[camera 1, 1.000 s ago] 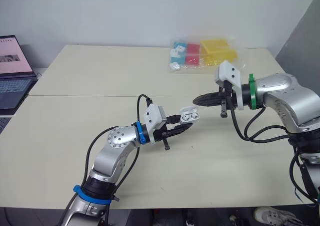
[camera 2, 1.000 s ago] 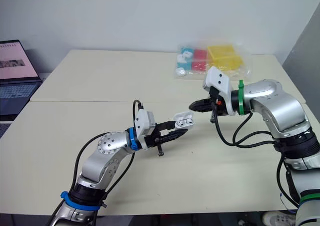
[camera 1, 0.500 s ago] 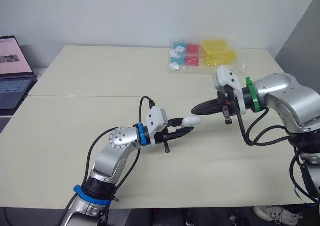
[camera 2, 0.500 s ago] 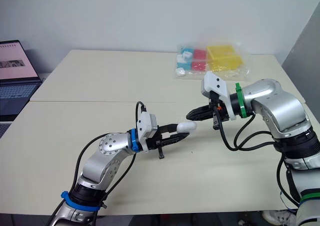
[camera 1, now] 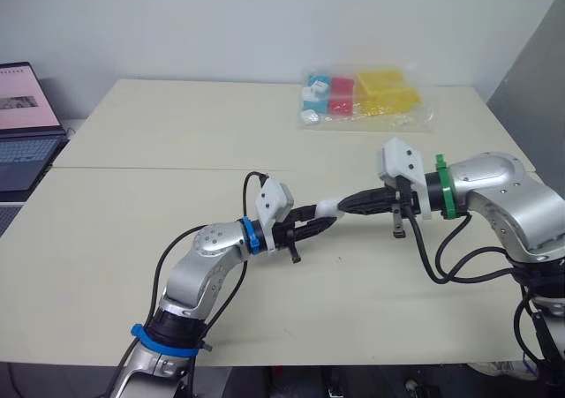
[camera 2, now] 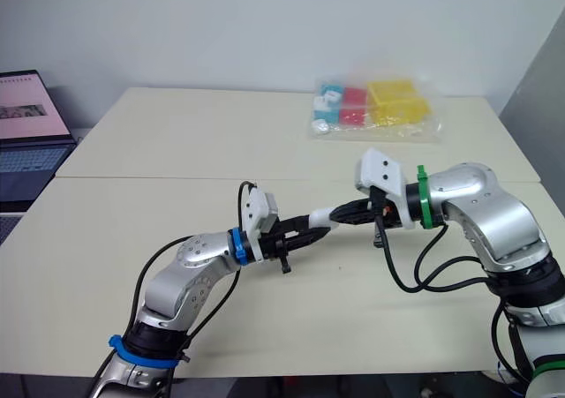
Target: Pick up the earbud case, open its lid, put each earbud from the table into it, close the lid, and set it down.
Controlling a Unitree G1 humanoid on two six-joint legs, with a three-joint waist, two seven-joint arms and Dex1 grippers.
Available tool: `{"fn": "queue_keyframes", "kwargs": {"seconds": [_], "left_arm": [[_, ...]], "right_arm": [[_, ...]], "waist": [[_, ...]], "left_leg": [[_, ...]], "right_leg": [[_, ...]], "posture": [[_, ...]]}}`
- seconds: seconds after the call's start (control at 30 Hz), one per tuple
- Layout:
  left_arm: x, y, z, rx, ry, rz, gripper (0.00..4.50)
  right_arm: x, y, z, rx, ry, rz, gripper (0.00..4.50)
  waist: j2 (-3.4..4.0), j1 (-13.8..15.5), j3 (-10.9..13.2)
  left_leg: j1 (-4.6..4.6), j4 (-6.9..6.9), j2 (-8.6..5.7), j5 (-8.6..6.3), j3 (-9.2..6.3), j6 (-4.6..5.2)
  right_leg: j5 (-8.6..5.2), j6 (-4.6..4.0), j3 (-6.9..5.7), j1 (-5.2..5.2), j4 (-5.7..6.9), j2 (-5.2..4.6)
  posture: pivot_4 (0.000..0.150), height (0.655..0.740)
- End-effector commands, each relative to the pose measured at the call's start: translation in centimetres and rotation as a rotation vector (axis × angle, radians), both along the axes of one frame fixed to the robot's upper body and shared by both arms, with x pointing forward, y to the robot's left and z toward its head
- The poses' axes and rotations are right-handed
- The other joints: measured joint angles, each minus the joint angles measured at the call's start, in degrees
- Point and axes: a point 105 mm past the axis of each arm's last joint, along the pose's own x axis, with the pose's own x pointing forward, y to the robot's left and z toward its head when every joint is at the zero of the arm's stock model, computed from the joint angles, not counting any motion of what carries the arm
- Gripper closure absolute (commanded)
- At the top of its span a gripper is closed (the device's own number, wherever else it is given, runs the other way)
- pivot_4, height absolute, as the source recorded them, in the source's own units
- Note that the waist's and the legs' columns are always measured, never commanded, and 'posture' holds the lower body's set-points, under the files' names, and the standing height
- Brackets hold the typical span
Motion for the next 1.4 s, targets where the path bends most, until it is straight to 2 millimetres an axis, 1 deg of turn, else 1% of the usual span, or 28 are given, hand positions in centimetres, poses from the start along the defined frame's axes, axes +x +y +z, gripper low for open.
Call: {"fn": "queue_keyframes", "kwargs": {"seconds": [0.03,0.1,0.23,0.3,0.47,0.53,0.6,0.67,0.7,0.77,0.87,0.9,0.97,1.0,1.03,1.07,1.1,1.13,1.17,1.2,1.27,1.33,1.37,1.4], "left_arm": [[0.2,0.0,-0.4,-0.005,0.203,-0.007,3.69],[0.4,0.0,-1.5,0.025,0.325,-0.005,3.69],[0.8,-0.1,-3.2,0.057,0.541,0.002,3.69],[1.3,0.0,-3.8,0.071,0.614,0.021,3.69],[2.6,0.3,-5.0,0.088,0.702,0.08,3.69],[2.7,0.4,-5.2,0.105,0.701,0.072,3.69],[2.7,0.9,-5.8,0.13,0.73,0.08,3.69],[2.9,1.9,-6.3,0.146,0.76,0.11,2.94],[2.9,2.2,-6.5,0.153,0.766,0.121,2.74],[2.9,2.8,-6.7,0.165,0.772,0.13,2.05],[2.6,3.7,-6.5,0.168,0.776,0.134,1.12],[2.4,4.2,-6.3,0.175,0.775,0.134,0.84],[1.6,5.7,-5.9,0.253,0.701,0.131,0.23],[1.3,6.5,-5.6,0.271,0.67,0.138,0.03],[1.1,7.0,-5.4,0.279,0.652,0.143,0.03],[1.0,7.9,-5.3,0.323,0.589,0.154,0.03],[0.8,9.1,-5.2,0.395,0.477,0.166,0.03],[-0.1,10.0,-5.1,0.474,0.373,0.116,0.01],[-0.7,11.2,-5.0,0.549,0.245,0.089,0.0],[-1.2,11.8,-5.0,0.596,0.165,0.062,0.0],[-1.5,13.0,-4.5,0.616,0.101,0.051,0.0],[-1.4,13.5,-3.4,0.599,0.019,0.047,0.0],[-1.5,13.4,-2.7,0.591,-0.025,0.029,0.0],[-1.7,13.5,-1.5,0.583,-0.083,0.016,0.0]], "right_arm": [[-0.5,-1.4,1.1,0.042,-0.076,-0.078,4.5],[-0.9,-1.7,0.0,0.05,-0.096,-0.115,4.5],[-2.4,-1.8,-2.6,0.048,-0.071,-0.167,4.5],[-2.8,-1.6,-3.3,0.053,-0.073,-0.191,4.5],[-2.8,-1.6,-3.9,0.05,-0.126,-0.238,4.5],[-2.9,-1.7,-4.2,0.034,-0.133,-0.243,4.5],[-3.0,-1.7,-4.3,0.032,-0.131,-0.248,4.5],[-3.0,-1.7,-4.3,0.041,-0.127,-0.254,4.5],[-3.0,-1.6,-4.2,0.044,-0.125,-0.256,4.5],[-2.9,-1.6,-4.2,0.044,-0.127,-0.258,4.5],[-3.0,-1.7,-4.1,0.045,-0.117,-0.258,4.5],[-3.0,-1.7,-4.1,0.044,-0.113,-0.257,4.5],[-3.3,-1.7,-3.6,0.05,-0.113,-0.238,4.5],[-3.4,-1.8,-3.5,0.043,-0.112,-0.224,4.5],[-3.5,-1.9,-3.4,0.038,-0.111,-0.214,4.5],[-3.5,-2.0,-3.2,0.03,-0.121,-0.204,4.5],[-3.4,-2.1,-3.0,0.025,-0.134,-0.198,4.5],[-3.2,-2.4,-2.7,0.012,-0.164,-0.196,4.33],[-3.2,-2.6,-2.4,0.0,-0.177,-0.184,4.14],[-3.2,-2.9,-2.3,-0.008,-0.183,-0.175,3.89],[-3.4,-3.2,-2.0,-0.023,-0.189,-0.157,3.24],[-3.6,-3.4,-1.7,-0.048,-0.194,-0.134,2.5],[-3.6,-3.6,-1.5,-0.061,-0.196,-0.128,2.17],[-3.8,-4.1,-1.3,-0.088,-0.191,-0.112,1.76]], "waist": [[-0.01,0.0,0.0],[-0.03,-0.1,0.0],[-0.03,-0.3,0.0],[-0.03,-0.4,0.0],[-0.03,-0.4,0.0],[-0.03,-0.5,0.0],[-0.03,-0.5,0.0],[-0.03,-0.5,0.0],[-0.03,-0.5,0.0],[-0.03,-0.5,0.0],[-0.04,-0.6,0.0],[-0.04,-0.7,0.0],[-0.04,-1.5,0.0],[-0.04,-1.9,0.0],[-0.03,-2.1,0.0],[-0.04,-2.1,0.0],[-0.04,-2.1,0.0],[-0.04,-2.2,0.0],[-0.04,-2.3,0.0],[-0.03,-2.2,0.0],[-0.02,-1.7,0.0],[-0.02,-0.9,0.0],[-0.02,-0.2,0.0],[-0.02,0.0,0.0]], "left_leg": [[0.01,0.02,0.01,0.0,-0.02,0.0],[0.03,-0.03,-0.01,0.0,-0.04,0.0],[0.02,-0.03,0.0,0.0,-0.06,0.0],[0.04,-0.01,0.0,0.0,-0.07,0.0],[0.22,0.0,-0.03,0.01,-0.08,-0.01],[0.21,-0.02,-0.03,0.01,-0.06,-0.01],[0.21,-0.05,-0.02,0.01,-0.02,-0.02],[0.18,-0.06,-0.02,0.01,-0.03,-0.02],[0.19,-0.07,-0.02,0.01,-0.03,-0.02],[0.21,-0.07,-0.01,0.01,-0.02,-0.02],[0.31,-0.05,-0.01,0.01,-0.02,-0.01],[0.34,-0.05,-0.01,0.01,-0.02,-0.01],[0.41,-0.07,0.02,0.01,-0.03,-0.01],[0.44,-0.12,0.05,0.01,-0.04,-0.02],[0.49,-0.15,0.07,0.01,-0.05,-0.02],[0.58,-0.21,0.08,0.01,-0.08,-0.02],[0.6,-0.23,0.1,0.0,-0.08,-0.02],[0.6,-0.24,0.11,0.0,-0.07,-0.02],[0.6,-0.26,0.13,0.0,-0.06,-0.02],[0.63,-0.34,0.17,0.0,-0.03,-0.03],[0.69,-0.4,0.16,-0.01,0.03,-0.03],[0.61,-0.37,0.16,-0.01,0.07,-0.03],[0.49,-0.34,0.12,-0.01,0.04,-0.03],[0.32,-0.23,0.12,-0.01,0.04,-0.03]], "right_leg": [[0.0,0.0,-0.02,0.02,-0.01,0.0],[-0.01,0.01,-0.03,0.08,-0.07,0.01],[-0.01,0.02,-0.02,0.05,-0.07,0.02],[-0.01,0.02,-0.03,0.04,-0.01,0.02],[-0.01,0.02,-0.03,0.15,0.08,0.04],[-0.01,0.02,-0.01,0.14,0.06,0.04],[-0.01,0.01,0.03,0.13,0.02,0.04],[-0.02,0.01,0.02,0.12,0.0,0.04],[-0.02,0.01,0.03,0.12,0.0,0.04],[-0.02,0.01,0.04,0.13,0.01,0.04],[-0.01,0.01,0.05,0.18,0.06,0.04],[-0.01,0.01,0.05,0.2,0.07,0.04],[-0.01,0.0,0.06,0.21,0.12,0.06],[-0.02,-0.01,0.09,0.2,0.12,0.09],[-0.02,-0.02,0.14,0.21,0.13,0.1],[-0.03,-0.03,0.2,0.2,0.14,0.1],[-0.04,-0.05,0.19,0.2,0.14,0.1],[-0.05,-0.06,0.16,0.21,0.13,0.1],[-0.06,-0.08,0.18,0.18,0.13,0.09],[-0.08,-0.15,0.23,0.15,0.12,0.08],[-0.18,-0.33,0.17,0.17,0.13,-0.03],[-0.22,-0.39,0.09,0.16,0.09,-0.11],[-0.32,-0.55,0.0,0.14,0.07,-0.15],[-0.37,-0.64,-0.02,0.06,0.04,-0.18]], "posture": [[0.15,0.7359],[0.15,0.7359],[0.15,0.7359],[0.15,0.7359],[0.15,0.7359],[0.15,0.7359],[0.15,0.7359],[0.15,0.7359],[0.15,0.7359],[0.15,0.7359],[0.15,0.7359],[0.15,0.7359],[0.15,0.7359],[0.15,0.7359],[0.15,0.7359],[0.15,0.7359],[0.15,0.7359],[0.15,0.7359],[0.15,0.7359],[0.15,0.7359],[0.15,0.7359],[0.15,0.7359],[0.15,0.7359],[0.15,0.7359]]}}
